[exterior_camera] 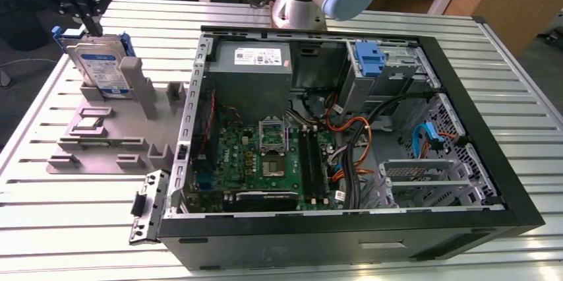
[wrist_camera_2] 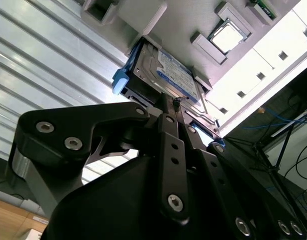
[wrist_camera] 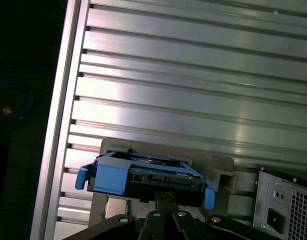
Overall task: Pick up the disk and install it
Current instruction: 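Pick up the disk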
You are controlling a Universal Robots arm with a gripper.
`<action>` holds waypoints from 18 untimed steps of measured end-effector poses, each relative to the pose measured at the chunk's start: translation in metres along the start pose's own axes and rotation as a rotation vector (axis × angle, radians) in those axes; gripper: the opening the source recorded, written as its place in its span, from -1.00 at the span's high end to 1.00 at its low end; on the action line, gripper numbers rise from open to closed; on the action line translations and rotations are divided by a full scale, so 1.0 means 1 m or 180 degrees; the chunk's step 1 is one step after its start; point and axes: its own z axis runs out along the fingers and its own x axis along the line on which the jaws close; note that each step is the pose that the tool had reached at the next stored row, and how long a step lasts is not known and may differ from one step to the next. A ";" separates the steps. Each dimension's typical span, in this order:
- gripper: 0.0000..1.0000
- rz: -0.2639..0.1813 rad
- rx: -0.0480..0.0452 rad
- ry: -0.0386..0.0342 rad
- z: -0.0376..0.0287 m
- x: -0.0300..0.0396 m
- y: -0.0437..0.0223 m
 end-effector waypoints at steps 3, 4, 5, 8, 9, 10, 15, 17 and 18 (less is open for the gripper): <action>0.79 -0.0006 0.0000 0.0000 0.0000 0.0000 0.0000; 0.79 -0.0018 -0.0001 0.0001 0.0000 0.0000 0.0000; 0.79 -0.0034 -0.0001 0.0002 0.0001 0.0000 0.0000; 0.79 -0.0095 -0.0002 0.0005 0.0001 0.0000 0.0000; 0.79 -0.0115 -0.0003 0.0006 0.0001 0.0000 0.0000; 0.79 -0.0134 -0.0003 0.0007 0.0001 0.0000 0.0000; 0.79 -0.0245 -0.0006 0.0013 0.0001 0.0000 0.0000; 0.79 -0.0297 -0.0007 0.0015 0.0002 0.0000 0.0000; 0.79 -0.0324 -0.0008 0.0016 0.0002 0.0000 0.0000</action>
